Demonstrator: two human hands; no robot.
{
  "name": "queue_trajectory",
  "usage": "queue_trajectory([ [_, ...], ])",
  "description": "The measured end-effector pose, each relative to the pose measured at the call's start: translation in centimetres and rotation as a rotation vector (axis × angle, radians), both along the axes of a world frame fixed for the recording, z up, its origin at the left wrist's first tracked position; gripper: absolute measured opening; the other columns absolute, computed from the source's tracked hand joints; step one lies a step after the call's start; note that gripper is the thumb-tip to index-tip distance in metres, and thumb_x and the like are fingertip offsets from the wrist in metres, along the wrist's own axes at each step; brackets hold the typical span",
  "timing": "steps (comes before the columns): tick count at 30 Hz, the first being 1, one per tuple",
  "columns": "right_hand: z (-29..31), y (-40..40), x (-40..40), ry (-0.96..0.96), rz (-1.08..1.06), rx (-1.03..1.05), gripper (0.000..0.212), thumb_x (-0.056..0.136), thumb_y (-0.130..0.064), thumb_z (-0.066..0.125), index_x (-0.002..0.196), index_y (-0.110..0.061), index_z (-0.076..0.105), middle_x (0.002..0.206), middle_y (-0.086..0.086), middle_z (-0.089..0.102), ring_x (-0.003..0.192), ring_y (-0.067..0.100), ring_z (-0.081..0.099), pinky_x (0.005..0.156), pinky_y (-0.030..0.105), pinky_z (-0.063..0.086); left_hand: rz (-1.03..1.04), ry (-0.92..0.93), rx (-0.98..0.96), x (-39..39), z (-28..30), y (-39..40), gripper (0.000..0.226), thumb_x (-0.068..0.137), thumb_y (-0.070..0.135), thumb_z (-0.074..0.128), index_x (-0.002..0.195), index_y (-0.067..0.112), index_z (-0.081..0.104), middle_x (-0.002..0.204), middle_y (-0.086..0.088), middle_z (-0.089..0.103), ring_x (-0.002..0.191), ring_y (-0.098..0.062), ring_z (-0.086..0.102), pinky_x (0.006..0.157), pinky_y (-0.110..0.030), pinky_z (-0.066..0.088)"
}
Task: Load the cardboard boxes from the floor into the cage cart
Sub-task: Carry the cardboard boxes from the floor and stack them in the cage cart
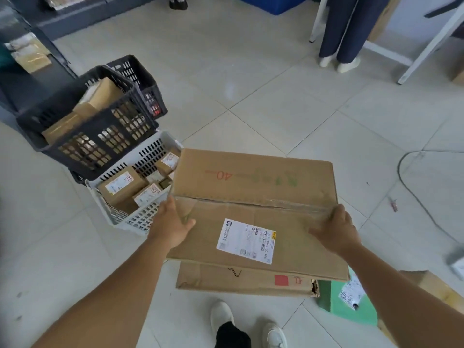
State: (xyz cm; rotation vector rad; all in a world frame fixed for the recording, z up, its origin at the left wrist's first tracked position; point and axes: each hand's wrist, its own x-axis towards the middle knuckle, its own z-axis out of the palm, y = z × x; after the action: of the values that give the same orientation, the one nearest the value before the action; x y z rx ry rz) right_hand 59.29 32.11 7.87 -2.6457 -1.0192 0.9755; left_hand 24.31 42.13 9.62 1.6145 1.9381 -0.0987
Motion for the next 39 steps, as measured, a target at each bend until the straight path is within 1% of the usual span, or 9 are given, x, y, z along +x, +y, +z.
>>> queue_trajectory([
  [4, -1.1, 1.2, -0.1, 0.083, -0.13, 0.044, 0.103, 0.073, -0.044, 0.08, 0.146, -0.012, 0.015, 0.149, 0.016, 0.028, 0.128, 0.041, 0.043, 0.104, 0.053, 0.04, 0.061, -0.092, -0.023, -0.4, -2.1, 2.5, 0.109, 0.083, 0.041, 0.07, 0.154, 0.016, -0.009, 0.159, -0.013, 0.014, 0.144, -0.034, 0.021, 0.114, -0.051, 0.027],
  [7, -1.3, 1.7, -0.2, 0.11, -0.187, 0.099, 0.103, 0.07, -0.039, 0.084, 0.146, -0.017, 0.018, 0.145, 0.016, 0.033, 0.127, 0.04, 0.044, 0.102, 0.054, 0.043, 0.096, -0.141, -0.025, -0.5, -2.8, 3.3, 0.112, 0.08, 0.04, 0.074, 0.154, 0.02, -0.008, 0.159, -0.013, 0.015, 0.143, -0.033, 0.023, 0.112, -0.05, 0.027],
  [11, -1.0, 1.6, -0.3, 0.104, -0.221, 0.12, 0.095, 0.069, -0.035, 0.084, 0.143, -0.023, 0.026, 0.139, 0.012, 0.04, 0.123, 0.037, 0.048, 0.098, 0.047, 0.044, 0.106, -0.182, 0.022, -1.0, -3.4, 3.2, 0.113, 0.074, 0.039, 0.079, 0.154, 0.024, 0.0, 0.157, -0.012, 0.022, 0.141, -0.033, 0.029, 0.11, -0.052, 0.032],
  [17, 0.2, 1.3, -0.6, 0.131, -0.194, 0.154, 0.091, 0.069, -0.032, 0.085, 0.14, -0.021, 0.03, 0.135, 0.011, 0.042, 0.121, 0.033, 0.048, 0.096, 0.046, 0.046, 0.163, -0.256, 0.034, -1.7, -2.3, 2.2, 0.111, 0.072, 0.035, 0.081, 0.154, 0.025, 0.006, 0.155, -0.008, 0.028, 0.14, -0.029, 0.032, 0.111, -0.05, 0.033],
  [22, 2.2, 1.4, -0.4, 0.151, -0.123, 0.209, 0.085, 0.07, -0.03, 0.085, 0.136, -0.021, 0.032, 0.132, 0.011, 0.042, 0.117, 0.032, 0.049, 0.093, 0.047, 0.048, 0.243, -0.282, 0.085, -2.5, 0.1, -0.3, 0.11, 0.071, 0.034, 0.082, 0.153, 0.024, 0.009, 0.153, -0.007, 0.03, 0.138, -0.028, 0.034, 0.111, -0.049, 0.034],
  [26, 4.2, 1.8, -0.5, 0.174, -0.028, 0.251, 0.085, 0.071, -0.029, 0.084, 0.138, -0.02, 0.032, 0.132, 0.011, 0.042, 0.116, 0.031, 0.048, 0.093, 0.045, 0.046, 0.329, -0.3, 0.159, -2.9, 2.9, -3.1, 0.109, 0.073, 0.029, 0.081, 0.154, 0.024, 0.008, 0.152, -0.006, 0.032, 0.137, -0.027, 0.036, 0.11, -0.044, 0.033],
  [30, 7.1, 2.3, -1.1, 0.21, 0.112, 0.277, 0.083, 0.073, -0.029, 0.083, 0.137, -0.019, 0.03, 0.132, 0.011, 0.041, 0.101, 0.023, 0.043, 0.084, 0.04, 0.044, 0.44, -0.296, 0.216, -3.6, 6.1, -7.2, 0.107, 0.074, 0.029, 0.08, 0.154, 0.022, 0.01, 0.152, -0.006, 0.031, 0.137, -0.027, 0.036, 0.11, -0.042, 0.032],
  [35, 11.0, 2.9, -2.8, 0.236, 0.28, 0.325, 0.084, 0.073, -0.034, 0.082, 0.136, -0.021, 0.028, 0.131, 0.008, 0.041, 0.1, 0.025, 0.047, 0.08, 0.038, 0.045, 0.579, -0.281, 0.32, -4.8, 10.0, -12.9, 0.095, 0.074, 0.028, 0.081, 0.148, 0.021, 0.023, 0.142, -0.009, 0.041, 0.127, -0.03, 0.043, 0.102, -0.04, 0.037],
  [39, 14.0, 3.6, -5.3, 0.261, 0.429, 0.353, 0.085, 0.068, -0.038, 0.082, 0.133, -0.022, 0.03, 0.13, 0.006, 0.043, 0.107, 0.031, 0.053, 0.086, 0.046, 0.049, 0.71, -0.248, 0.404, -6.2, 13.2, -17.4, 0.082, 0.073, 0.025, 0.081, 0.139, 0.021, 0.033, 0.133, -0.009, 0.05, 0.118, -0.03, 0.05, 0.092, -0.037, 0.039],
])
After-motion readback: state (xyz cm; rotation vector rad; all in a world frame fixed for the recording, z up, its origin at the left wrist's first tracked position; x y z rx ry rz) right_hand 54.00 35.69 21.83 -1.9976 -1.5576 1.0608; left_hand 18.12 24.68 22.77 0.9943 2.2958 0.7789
